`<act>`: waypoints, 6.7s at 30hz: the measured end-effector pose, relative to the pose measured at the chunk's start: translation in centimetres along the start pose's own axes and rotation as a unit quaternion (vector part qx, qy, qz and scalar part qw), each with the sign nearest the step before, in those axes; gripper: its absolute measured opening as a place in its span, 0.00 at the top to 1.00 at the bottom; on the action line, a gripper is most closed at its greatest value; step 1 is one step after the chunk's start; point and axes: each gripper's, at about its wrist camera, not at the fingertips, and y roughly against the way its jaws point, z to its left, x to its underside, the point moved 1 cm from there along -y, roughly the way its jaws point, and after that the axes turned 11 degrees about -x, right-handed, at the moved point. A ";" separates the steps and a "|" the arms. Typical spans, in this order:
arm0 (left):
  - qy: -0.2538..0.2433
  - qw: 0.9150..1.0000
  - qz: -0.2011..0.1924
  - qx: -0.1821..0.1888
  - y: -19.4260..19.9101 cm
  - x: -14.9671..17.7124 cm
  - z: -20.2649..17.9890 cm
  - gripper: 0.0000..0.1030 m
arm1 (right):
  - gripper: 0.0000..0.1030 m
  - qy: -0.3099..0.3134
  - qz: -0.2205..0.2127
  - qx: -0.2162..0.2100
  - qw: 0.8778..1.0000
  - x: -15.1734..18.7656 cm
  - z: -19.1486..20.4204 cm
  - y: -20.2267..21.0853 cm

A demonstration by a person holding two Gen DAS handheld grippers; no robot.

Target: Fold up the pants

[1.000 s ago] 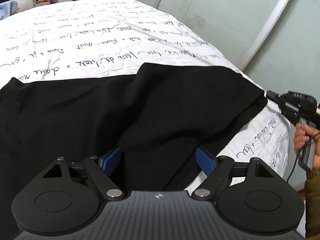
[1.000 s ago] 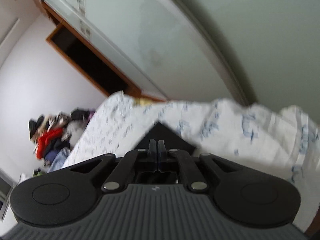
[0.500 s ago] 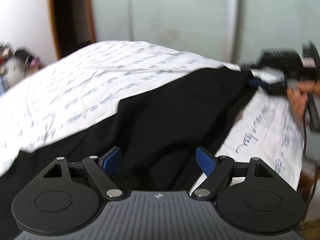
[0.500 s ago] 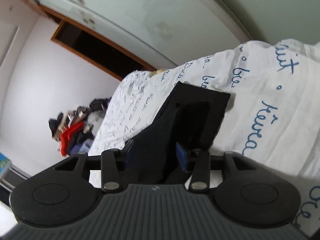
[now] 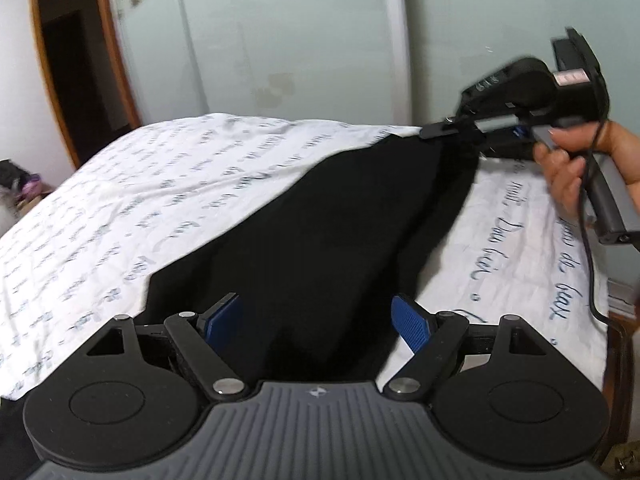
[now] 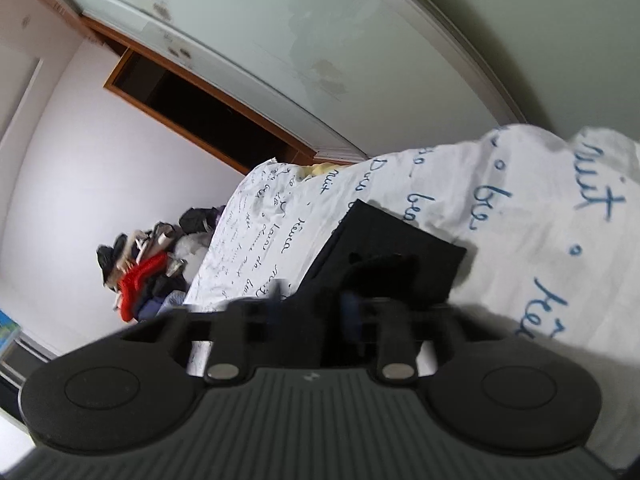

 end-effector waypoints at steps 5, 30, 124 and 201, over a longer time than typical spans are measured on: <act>-0.034 0.999 -0.013 -0.024 -0.8 0.5 -1.2 0.21 | 0.94 0.054 -0.009 -0.018 0.998 -0.3 2.6 0.8; 0.062 0.998 -0.023 0.024 0.9 -1.7 2.8 0.79 | 0.94 0.170 -0.063 -0.075 0.981 -4.7 9.7 2.3; 0.776 0.622 0.027 -0.098 22.2 32.4 27.7 0.12 | 0.93 0.847 0.209 -0.296 0.389 56.7 31.9 -3.6; 0.270 0.955 0.081 -0.095 1.4 6.7 9.3 0.24 | 0.92 0.108 -0.057 0.100 0.988 1.1 -0.1 4.7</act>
